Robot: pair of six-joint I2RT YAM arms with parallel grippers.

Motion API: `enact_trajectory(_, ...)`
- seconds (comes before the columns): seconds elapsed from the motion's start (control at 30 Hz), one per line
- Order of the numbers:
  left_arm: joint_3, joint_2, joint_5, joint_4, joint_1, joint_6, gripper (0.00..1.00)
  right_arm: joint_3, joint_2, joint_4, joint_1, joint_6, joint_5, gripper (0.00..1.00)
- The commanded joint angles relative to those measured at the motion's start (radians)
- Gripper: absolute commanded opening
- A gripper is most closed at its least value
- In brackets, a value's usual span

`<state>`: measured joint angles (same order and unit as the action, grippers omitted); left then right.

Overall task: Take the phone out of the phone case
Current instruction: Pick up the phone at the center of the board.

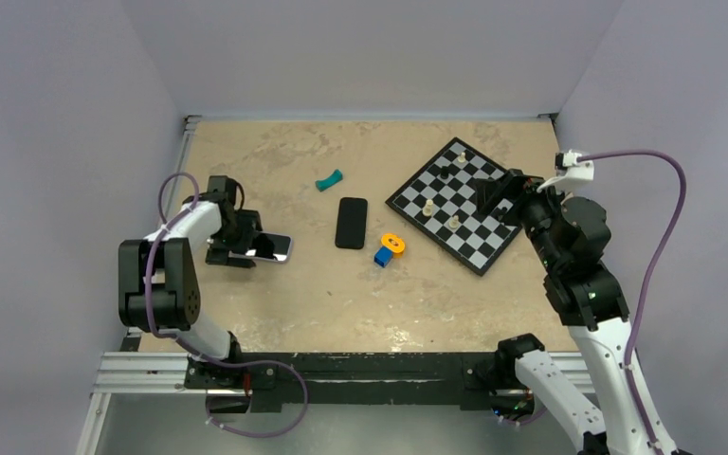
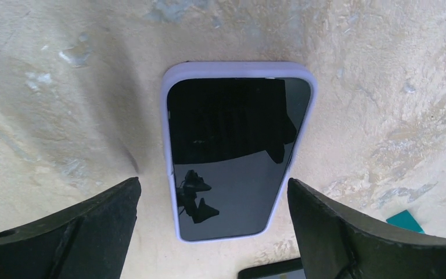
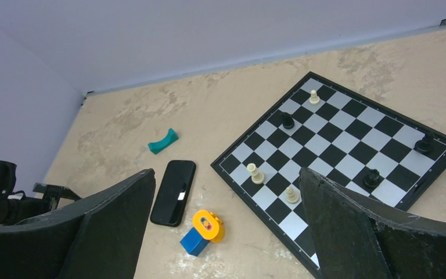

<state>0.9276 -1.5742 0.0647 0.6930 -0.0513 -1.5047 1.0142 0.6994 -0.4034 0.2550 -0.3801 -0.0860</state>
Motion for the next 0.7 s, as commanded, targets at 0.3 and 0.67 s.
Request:
enact_trajectory(0.3, 0.133, -0.134, -0.060, 0.050, -0.014, -0.089, 0.90, 0.010, -0.017, 0.024, 0.002, 0.006, -0.023, 0.98)
enact_trajectory(0.67, 0.216, -0.202, -0.084, 0.216, -0.011, -0.114, 0.80, 0.013, -0.018, 0.023, 0.003, -0.002, -0.023, 0.98)
